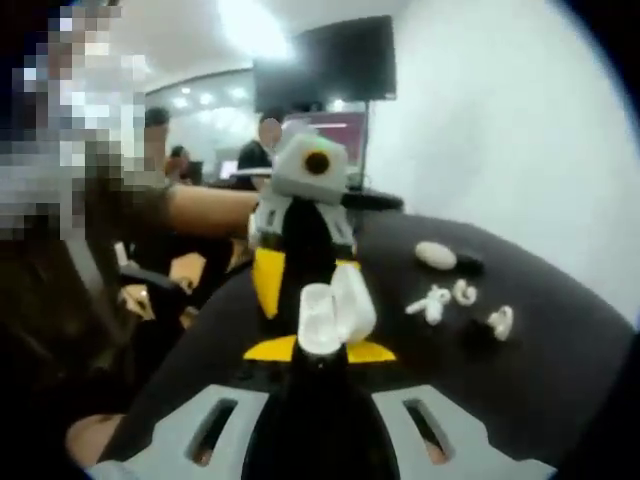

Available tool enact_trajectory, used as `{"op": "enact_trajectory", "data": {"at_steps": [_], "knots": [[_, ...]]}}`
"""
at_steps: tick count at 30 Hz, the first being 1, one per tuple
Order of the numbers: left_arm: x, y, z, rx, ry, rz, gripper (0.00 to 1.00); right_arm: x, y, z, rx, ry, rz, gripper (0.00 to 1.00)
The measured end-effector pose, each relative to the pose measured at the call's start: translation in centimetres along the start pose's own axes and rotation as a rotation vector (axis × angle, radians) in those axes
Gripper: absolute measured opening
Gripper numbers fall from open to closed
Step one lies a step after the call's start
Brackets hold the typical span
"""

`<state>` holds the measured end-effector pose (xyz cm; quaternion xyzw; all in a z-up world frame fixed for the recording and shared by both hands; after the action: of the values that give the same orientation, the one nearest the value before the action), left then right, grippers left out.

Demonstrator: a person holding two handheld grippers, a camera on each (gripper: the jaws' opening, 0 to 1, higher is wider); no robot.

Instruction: Pick up three earphones and place each one into its charging case using tactile feedback, ensure that each earphone is properly inserted and securely positioned inside the case.

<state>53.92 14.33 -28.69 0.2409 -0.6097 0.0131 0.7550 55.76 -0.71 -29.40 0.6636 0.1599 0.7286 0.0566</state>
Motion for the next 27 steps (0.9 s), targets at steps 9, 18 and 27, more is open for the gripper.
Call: {"op": "enact_trajectory", "data": {"at_steps": [9, 18, 27], "knots": [[-0.4, -0.3, 0.1, -0.003, -0.081, 0.039, 0.14, 0.0, -0.2, 0.0, 0.025, -0.039, 0.006, 0.17], [-0.6, 0.0, 0.3, 0.003, -0.099, 0.047, 0.13, 0.9, 1.5, 0.4, 0.019, -0.145, 0.14, 0.21], [-0.4, 0.0, 0.1, 0.022, -0.117, 0.057, 0.13, 2.9, 5.3, 3.5, -0.142, -0.291, 0.465, 0.21]]}}
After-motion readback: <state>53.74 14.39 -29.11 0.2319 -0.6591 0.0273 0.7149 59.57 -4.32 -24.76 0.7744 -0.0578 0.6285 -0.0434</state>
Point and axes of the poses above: the point that each gripper's makers call its tool centre point, and the gripper's own axes: y roughly backward along the fingers, z roughly to its right, x roughly out of its top, the point moved 8 cm from there along y, roughly backward along the fingers, and after that the axes turned 4 degrees about x, right-handed, at the moved point
